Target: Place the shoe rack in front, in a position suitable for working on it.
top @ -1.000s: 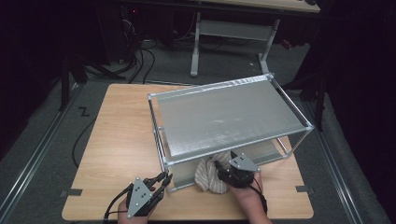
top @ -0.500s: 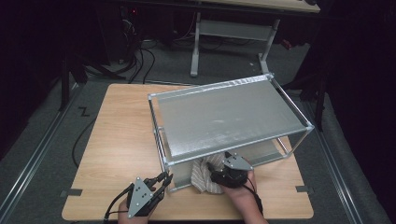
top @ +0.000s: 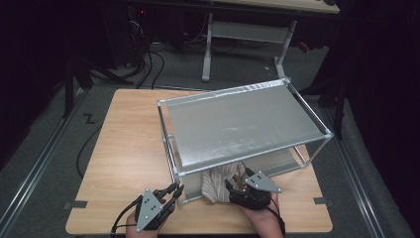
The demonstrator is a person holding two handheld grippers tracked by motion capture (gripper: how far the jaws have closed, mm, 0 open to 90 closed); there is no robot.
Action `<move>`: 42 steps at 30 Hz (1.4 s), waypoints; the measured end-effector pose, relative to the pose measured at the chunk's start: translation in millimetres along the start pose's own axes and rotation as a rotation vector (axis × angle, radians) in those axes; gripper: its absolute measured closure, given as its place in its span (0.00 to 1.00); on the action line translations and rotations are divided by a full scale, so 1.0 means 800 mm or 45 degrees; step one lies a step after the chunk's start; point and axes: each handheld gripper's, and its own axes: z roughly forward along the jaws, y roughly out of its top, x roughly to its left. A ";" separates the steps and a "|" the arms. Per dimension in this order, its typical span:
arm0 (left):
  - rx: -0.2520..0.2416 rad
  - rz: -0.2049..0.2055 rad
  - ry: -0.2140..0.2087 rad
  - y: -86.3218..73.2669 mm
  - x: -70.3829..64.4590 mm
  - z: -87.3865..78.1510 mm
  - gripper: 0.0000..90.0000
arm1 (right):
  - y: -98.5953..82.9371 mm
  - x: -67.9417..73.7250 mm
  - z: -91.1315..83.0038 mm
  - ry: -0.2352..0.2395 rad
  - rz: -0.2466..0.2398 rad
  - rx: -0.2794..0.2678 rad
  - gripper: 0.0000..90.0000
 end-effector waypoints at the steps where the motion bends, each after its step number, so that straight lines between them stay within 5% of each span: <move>1: -0.001 -0.003 -0.001 0.000 -0.001 0.000 0.87 | -0.004 0.000 0.003 0.006 0.005 0.021 0.20; 7: -0.013 0.007 -0.042 0.001 -0.012 0.003 0.87 | -0.009 0.013 0.033 -0.005 -0.027 0.099 0.25; 12: -0.013 0.007 -0.054 0.001 -0.017 0.005 0.87 | -0.016 0.017 0.068 0.039 -0.045 0.229 0.45; 19: -0.015 -0.004 -0.052 0.001 -0.018 0.007 0.87 | -0.008 0.069 0.071 0.194 -0.252 0.168 0.58; 21: -0.011 0.001 -0.054 0.001 -0.017 0.007 0.87 | -0.007 0.092 0.071 0.260 -0.239 0.182 0.62; 24: -0.008 -0.012 -0.052 0.002 -0.017 0.008 0.85 | -0.008 0.102 0.075 0.270 -0.282 0.166 0.64; 29: -0.013 -0.036 -0.049 0.004 -0.016 0.014 0.77 | -0.008 0.094 0.079 0.229 -0.228 0.205 0.64; 38: 0.004 -0.025 -0.055 0.004 -0.018 0.017 0.88 | -0.011 0.045 0.076 0.098 -0.281 0.195 0.64; 42: 0.006 -0.025 -0.054 0.004 -0.019 0.017 0.88 | -0.014 0.018 0.071 0.041 -0.186 0.233 0.64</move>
